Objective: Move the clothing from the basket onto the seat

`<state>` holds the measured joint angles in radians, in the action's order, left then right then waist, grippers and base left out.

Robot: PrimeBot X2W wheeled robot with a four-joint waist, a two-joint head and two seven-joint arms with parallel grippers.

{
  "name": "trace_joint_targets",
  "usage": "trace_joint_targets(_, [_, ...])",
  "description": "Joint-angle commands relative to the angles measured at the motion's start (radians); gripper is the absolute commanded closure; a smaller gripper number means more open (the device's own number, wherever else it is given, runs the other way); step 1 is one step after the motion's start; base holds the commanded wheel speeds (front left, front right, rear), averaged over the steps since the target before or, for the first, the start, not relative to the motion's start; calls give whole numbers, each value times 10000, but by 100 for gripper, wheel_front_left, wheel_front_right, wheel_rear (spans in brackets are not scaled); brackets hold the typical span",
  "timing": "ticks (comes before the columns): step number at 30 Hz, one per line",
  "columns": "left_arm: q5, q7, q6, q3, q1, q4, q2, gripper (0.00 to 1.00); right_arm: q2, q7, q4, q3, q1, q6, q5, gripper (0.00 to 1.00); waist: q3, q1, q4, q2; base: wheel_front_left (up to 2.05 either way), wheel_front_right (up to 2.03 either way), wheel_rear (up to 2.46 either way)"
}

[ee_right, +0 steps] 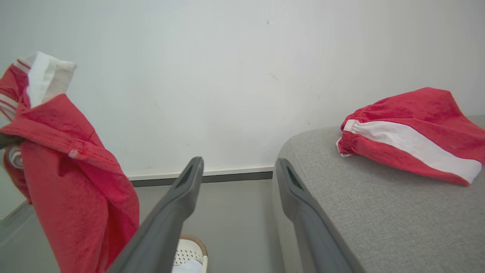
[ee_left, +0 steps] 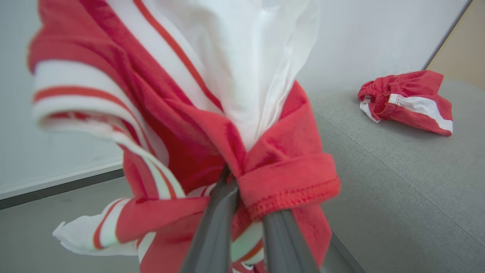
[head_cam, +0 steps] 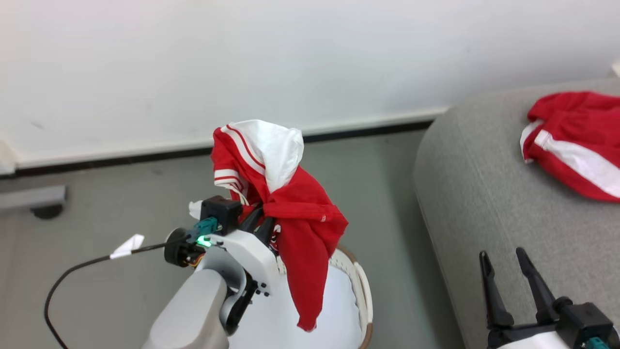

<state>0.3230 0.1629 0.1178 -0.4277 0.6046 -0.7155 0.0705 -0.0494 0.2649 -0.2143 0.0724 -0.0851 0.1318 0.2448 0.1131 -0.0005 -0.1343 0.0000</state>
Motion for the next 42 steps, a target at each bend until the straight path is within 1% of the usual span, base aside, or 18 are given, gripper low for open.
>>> trace_joint_targets(1, [86,-66,-57,50,-221,257,101,100,-22,-10,-40,24,188,-22,-62,0,-700,5,249,0,0,0,0])
trace_joint_targets(8, [361,-948,-490,171,-1106,2555,461,100,-22,-10,-156,146,634,-22,-28,0,-1395,5,300,0,0,0,0])
trace_joint_targets(14, [479,-1630,-839,276,-1746,4120,775,100,-22,-10,-209,302,929,-22,90,0,-1829,5,332,0,0,0,0])
trace_joint_targets(20, [504,-2173,-1051,242,-2125,5252,1000,100,-22,-8,-80,460,957,-22,54,0,-1913,5,356,0,0,0,0])
trace_joint_targets(25, [551,-2438,-1139,186,-2327,5822,1127,100,-20,-8,148,922,685,-22,-206,0,-1875,5,378,0,0,0,0])
trace_joint_targets(30, [564,-2557,-1171,87,-2435,6117,1147,100,-39,-8,164,1910,76,-22,-515,0,-1818,5,423,0,0,0,0])
trace_joint_targets(35, [593,-2629,-1126,-105,-2497,6246,1074,100,-439,-8,-173,3246,-1008,-22,-259,0,-1767,5,450,0,0,0,0])
trace_joint_targets(42, [591,-2682,-993,-419,-2456,6266,962,100,-800,-197,-1269,5473,-2773,-22,897,0,-1742,5,472,0,0,0,0])
